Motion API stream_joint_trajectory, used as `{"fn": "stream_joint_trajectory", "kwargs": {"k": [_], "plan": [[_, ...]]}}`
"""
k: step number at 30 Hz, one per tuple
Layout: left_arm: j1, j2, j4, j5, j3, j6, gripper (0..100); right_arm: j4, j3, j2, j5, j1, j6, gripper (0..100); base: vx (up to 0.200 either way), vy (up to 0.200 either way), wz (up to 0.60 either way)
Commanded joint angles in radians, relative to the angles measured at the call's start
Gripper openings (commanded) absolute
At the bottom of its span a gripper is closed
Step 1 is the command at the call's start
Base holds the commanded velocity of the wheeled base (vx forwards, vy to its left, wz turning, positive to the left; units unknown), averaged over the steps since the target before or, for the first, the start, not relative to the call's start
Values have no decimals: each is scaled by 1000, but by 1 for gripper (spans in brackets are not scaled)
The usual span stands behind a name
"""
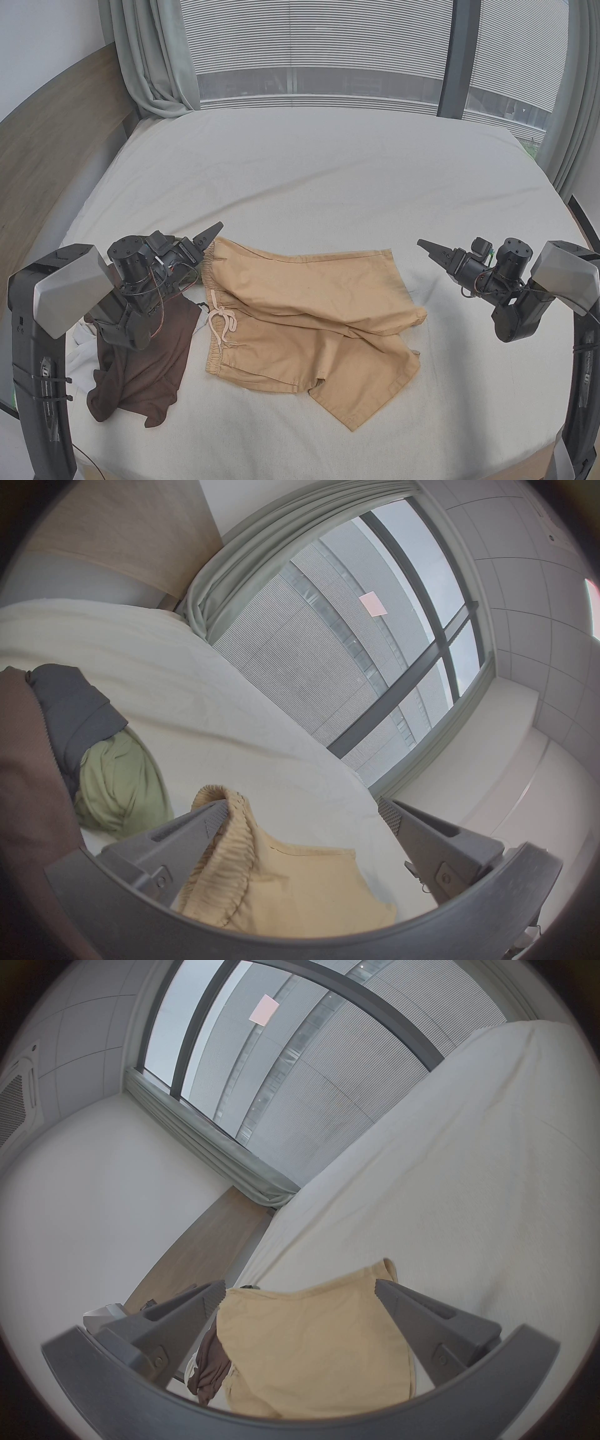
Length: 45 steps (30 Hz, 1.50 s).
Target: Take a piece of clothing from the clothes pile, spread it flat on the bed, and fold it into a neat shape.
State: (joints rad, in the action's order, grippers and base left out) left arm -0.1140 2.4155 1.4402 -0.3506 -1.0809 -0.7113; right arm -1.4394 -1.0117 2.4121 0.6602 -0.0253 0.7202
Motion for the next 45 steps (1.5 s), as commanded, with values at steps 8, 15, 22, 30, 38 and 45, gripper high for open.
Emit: {"fn": "stream_joint_trajectory", "kwargs": {"k": [8,15,22,30,38,45], "plan": [[7,-136,-123,16,121,9,100,-62,364,-183,-5,-13,-4,100,0,0,0],[28,-204,-123,13,240,53,100,-104,518,-177,-7,-2,-62,100,0,0,0],[40,-262,-18,-73,453,82,100,-98,584,-130,-8,-4,-116,100,0,0,0],[33,-216,111,-129,581,85,100,-98,604,-36,-11,-4,-114,100,0,0,0],[34,-211,111,-131,567,84,100,-96,644,18,-10,-10,-114,100,0,0,0],[34,-199,111,-133,564,84,100,-99,627,42,-42,-21,-113,100,0,0,0]]}}
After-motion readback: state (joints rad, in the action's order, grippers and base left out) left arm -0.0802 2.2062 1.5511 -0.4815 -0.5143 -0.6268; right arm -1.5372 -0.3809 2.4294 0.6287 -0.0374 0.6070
